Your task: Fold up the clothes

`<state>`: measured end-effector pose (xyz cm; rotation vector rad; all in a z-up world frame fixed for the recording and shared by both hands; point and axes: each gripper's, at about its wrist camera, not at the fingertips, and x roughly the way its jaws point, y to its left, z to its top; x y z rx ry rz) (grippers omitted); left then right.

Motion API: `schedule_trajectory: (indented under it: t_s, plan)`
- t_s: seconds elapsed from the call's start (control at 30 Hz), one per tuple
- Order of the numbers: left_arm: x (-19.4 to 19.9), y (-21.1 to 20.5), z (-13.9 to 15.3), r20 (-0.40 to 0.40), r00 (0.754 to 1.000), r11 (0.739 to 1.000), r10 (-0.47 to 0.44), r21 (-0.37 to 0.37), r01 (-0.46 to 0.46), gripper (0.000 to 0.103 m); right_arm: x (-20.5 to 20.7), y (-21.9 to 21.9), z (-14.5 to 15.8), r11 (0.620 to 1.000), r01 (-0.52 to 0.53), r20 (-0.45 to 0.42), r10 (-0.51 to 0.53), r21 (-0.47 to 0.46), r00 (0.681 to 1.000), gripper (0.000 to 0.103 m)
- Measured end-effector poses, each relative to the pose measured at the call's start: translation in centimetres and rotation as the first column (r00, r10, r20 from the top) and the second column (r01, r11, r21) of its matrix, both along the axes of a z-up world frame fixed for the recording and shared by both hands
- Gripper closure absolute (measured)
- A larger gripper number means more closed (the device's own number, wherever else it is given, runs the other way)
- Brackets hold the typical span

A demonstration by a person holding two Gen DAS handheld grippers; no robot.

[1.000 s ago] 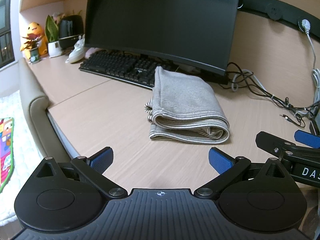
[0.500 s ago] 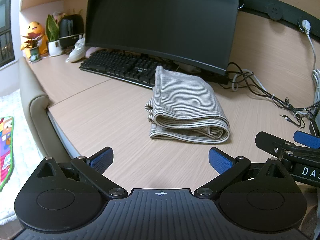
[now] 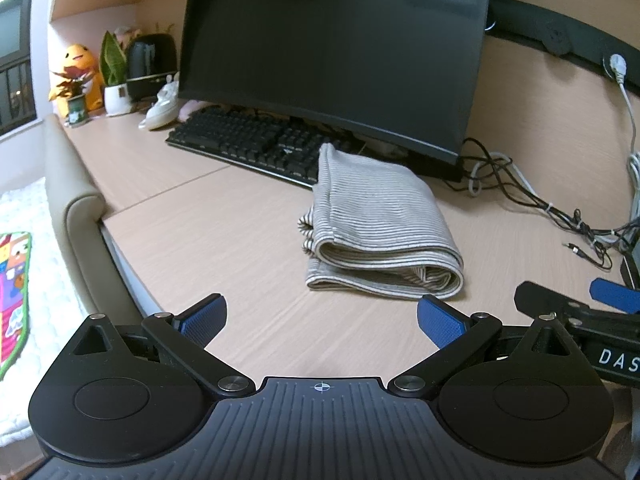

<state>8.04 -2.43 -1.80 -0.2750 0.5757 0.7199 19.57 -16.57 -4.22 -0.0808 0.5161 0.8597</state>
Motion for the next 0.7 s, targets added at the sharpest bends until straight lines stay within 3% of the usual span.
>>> schedule_trajectory:
  t_s: [0.7]
  plan:
    - [0.29, -0.21, -0.10, -0.016, 1.000, 1.000, -0.013, 0.018, 0.013, 0.000, 0.13, -0.12, -0.17, 1.000, -0.005, -0.011, 0.005, 0.002, 1.000, 0.000]
